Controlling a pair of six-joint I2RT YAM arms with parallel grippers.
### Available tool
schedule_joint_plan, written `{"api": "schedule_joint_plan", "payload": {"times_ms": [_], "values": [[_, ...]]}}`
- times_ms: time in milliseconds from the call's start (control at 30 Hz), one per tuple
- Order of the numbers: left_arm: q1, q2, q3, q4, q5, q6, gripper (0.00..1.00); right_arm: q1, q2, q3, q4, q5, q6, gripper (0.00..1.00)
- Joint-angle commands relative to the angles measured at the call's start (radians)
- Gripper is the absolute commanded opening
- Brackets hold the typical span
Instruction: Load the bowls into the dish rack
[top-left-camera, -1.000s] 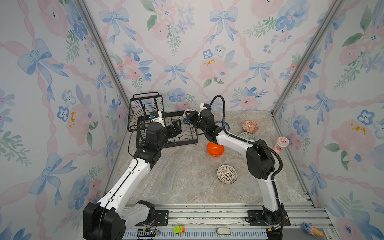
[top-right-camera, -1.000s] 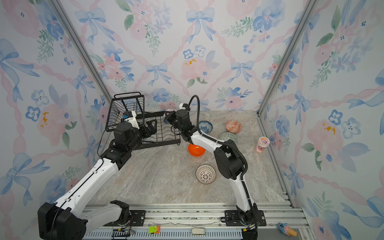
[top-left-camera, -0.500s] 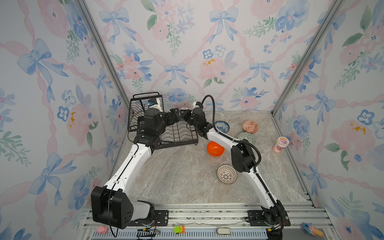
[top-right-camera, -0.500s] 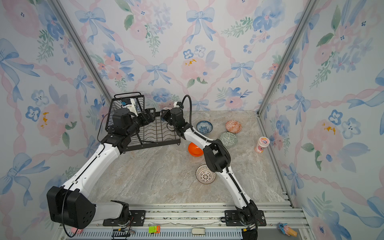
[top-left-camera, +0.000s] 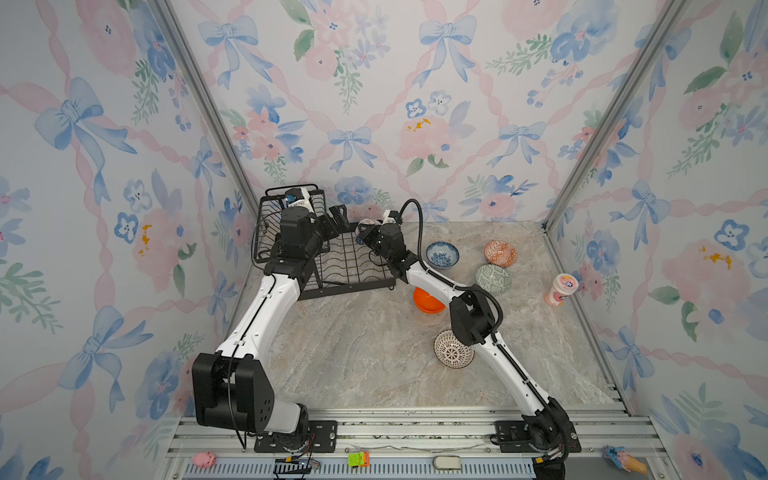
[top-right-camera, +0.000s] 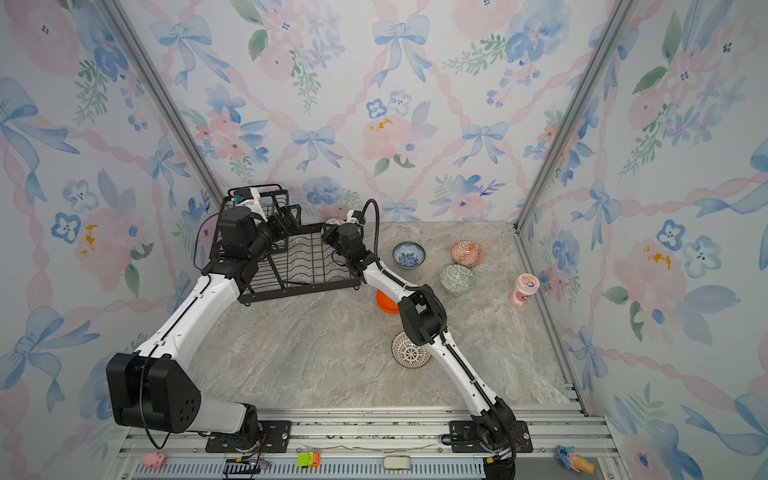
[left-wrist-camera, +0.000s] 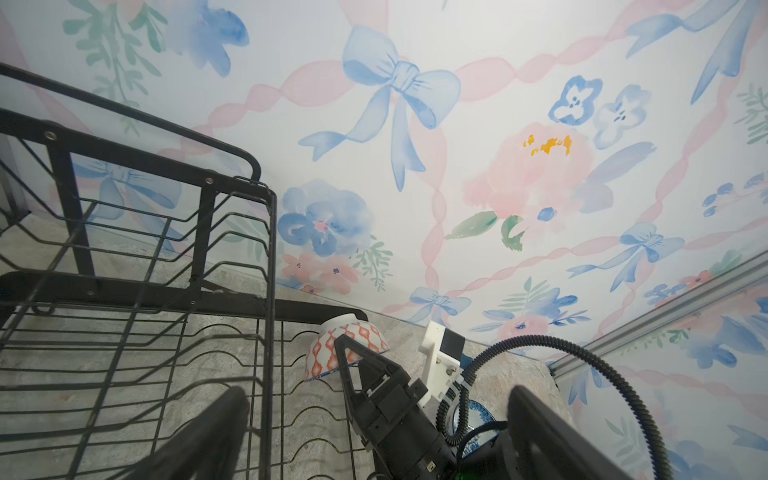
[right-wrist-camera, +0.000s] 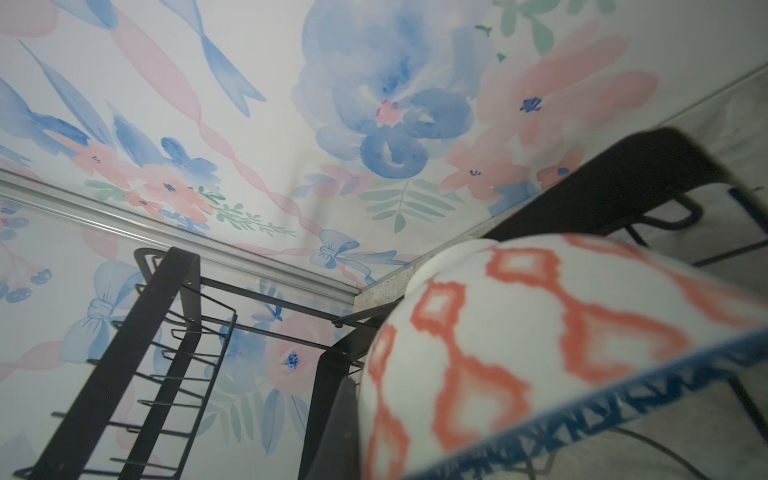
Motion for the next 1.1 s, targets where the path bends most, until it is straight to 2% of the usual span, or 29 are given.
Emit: {"api": "schedule_joint_plan", "payload": {"times_ms": [0, 100, 400, 567, 767, 1067], "values": [[0.007, 0.034, -0.017, -0.025, 0.031, -0.023, 0.98, -0.004, 0.029, 0.101, 0.082, 0.049, -0.027, 0.0], [0.013, 0.047, -0.016, -0.023, 0.048, -0.031, 0.98, 0.0, 0.067, 0.157, 0.074, 0.066, -0.037, 0.0], [0.02, 0.016, 0.039, -0.036, 0.1, -0.027, 0.98, 0.01, 0.093, 0.175, 0.079, 0.1, -0.047, 0.0], [0.025, -0.002, 0.075, -0.073, 0.039, 0.016, 0.98, 0.019, 0.098, 0.171, 0.079, 0.1, -0.04, 0.0], [0.041, 0.02, 0.052, -0.079, 0.004, 0.031, 0.98, 0.026, 0.079, 0.154, 0.068, 0.086, -0.042, 0.0], [0.043, 0.043, 0.031, -0.099, -0.003, 0.032, 0.98, 0.036, 0.039, 0.116, 0.087, 0.066, -0.041, 0.0]]}}
